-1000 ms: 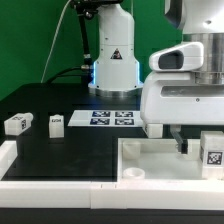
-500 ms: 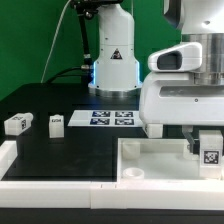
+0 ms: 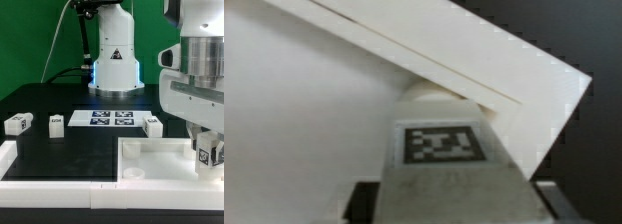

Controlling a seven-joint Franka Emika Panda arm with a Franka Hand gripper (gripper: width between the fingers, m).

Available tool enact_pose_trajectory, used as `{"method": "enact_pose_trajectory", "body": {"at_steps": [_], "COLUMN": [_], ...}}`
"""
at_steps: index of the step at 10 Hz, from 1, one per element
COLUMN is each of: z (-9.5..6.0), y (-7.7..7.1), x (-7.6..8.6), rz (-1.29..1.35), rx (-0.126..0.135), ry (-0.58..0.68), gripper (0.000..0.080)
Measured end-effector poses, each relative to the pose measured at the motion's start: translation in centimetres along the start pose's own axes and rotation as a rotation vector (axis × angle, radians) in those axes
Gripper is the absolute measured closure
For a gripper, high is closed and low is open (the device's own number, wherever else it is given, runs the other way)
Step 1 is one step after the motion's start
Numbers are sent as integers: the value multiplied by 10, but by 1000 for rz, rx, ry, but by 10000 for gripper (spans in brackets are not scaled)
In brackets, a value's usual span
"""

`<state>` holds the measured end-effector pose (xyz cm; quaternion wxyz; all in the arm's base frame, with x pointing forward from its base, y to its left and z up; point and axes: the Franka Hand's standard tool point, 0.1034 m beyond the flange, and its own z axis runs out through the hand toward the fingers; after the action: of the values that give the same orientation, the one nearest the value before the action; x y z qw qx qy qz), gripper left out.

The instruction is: Assemble one leg

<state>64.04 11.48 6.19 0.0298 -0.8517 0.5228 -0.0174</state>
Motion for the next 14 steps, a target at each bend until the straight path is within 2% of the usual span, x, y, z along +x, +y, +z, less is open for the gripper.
{"method": "enact_pose_trajectory", "body": {"at_steps": [5, 7, 8, 9, 11, 12, 14], "z": [0, 0, 0, 0, 0, -1, -1], "y": [0, 0, 0, 0, 0, 0, 0], "x": [0, 0, 0, 0, 0, 1, 1], "rz": [0, 0, 0, 0, -7, -201, -426], "rx": [0, 0, 0, 0, -2, -5, -7], "ry": [0, 0, 0, 0, 4, 13, 18], "gripper": [508, 259, 259, 173, 156, 151, 150]}}
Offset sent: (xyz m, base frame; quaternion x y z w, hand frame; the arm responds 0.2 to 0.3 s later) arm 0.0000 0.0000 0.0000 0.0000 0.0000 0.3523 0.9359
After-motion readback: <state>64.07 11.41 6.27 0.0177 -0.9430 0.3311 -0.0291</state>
